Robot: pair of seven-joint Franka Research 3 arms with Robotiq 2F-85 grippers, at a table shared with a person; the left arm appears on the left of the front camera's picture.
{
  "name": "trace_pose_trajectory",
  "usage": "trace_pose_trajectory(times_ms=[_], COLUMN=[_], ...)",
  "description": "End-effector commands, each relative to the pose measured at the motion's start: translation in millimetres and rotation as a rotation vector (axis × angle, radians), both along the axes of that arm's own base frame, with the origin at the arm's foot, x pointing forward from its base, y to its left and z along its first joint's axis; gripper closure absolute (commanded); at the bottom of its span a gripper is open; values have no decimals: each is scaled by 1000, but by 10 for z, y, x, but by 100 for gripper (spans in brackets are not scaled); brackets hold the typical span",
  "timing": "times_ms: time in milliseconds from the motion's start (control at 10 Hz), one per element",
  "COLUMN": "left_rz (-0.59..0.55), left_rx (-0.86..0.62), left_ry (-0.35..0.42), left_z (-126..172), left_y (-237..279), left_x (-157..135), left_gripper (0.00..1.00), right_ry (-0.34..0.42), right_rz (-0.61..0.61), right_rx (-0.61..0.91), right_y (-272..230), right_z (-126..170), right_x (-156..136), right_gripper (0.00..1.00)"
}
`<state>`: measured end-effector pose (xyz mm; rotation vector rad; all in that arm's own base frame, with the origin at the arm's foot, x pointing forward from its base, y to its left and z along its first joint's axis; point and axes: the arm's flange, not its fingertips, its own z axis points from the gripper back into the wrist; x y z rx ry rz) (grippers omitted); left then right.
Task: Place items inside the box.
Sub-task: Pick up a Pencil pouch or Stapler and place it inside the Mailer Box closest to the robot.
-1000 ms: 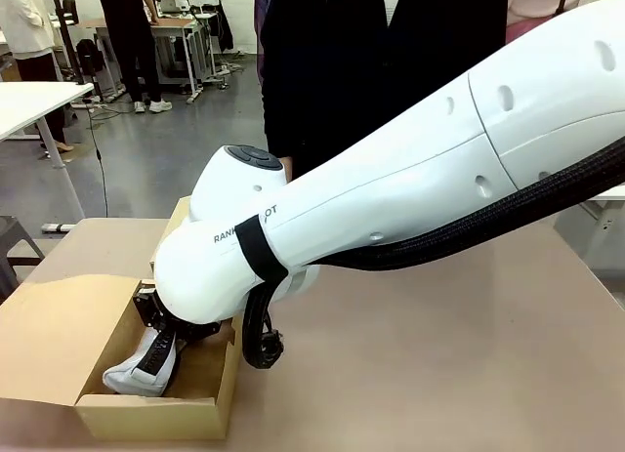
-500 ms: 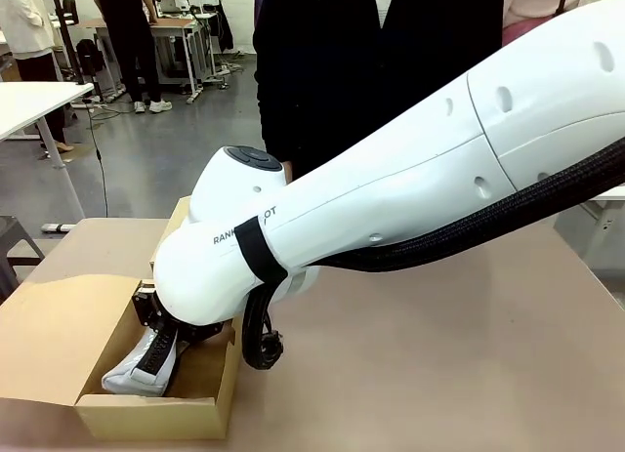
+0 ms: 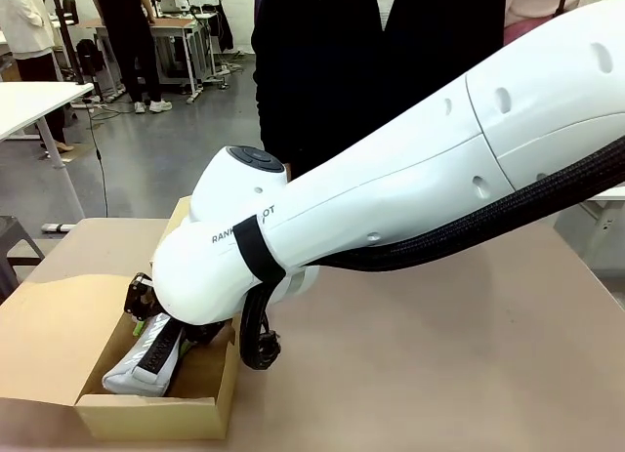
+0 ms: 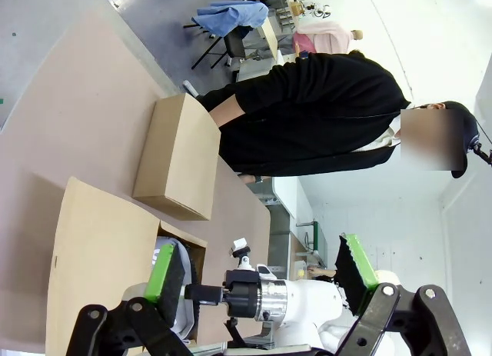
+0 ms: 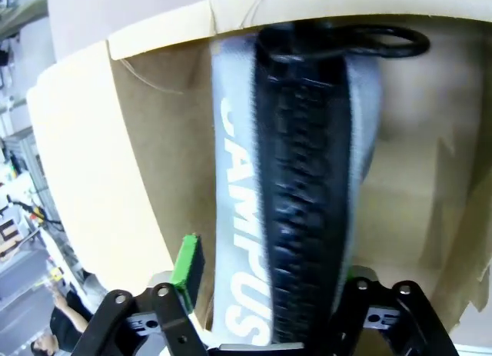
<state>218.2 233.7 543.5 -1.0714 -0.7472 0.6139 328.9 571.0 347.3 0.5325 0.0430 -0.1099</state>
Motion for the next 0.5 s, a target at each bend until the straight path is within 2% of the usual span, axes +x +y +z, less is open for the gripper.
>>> trace_pose_trajectory(times_ms=[0, 400], left_rz=[-2, -2], left_rx=[-2, -2], left_ry=[-28, -28], left_z=[11, 11], left_y=[-5, -5], left_x=[-5, -5], left_gripper=[0, 0], right_ry=[25, 1], right_rz=[26, 12], right_rx=[76, 87], right_y=[-54, -224], right_z=[23, 254], right_x=[-27, -89], right_gripper=[0, 0])
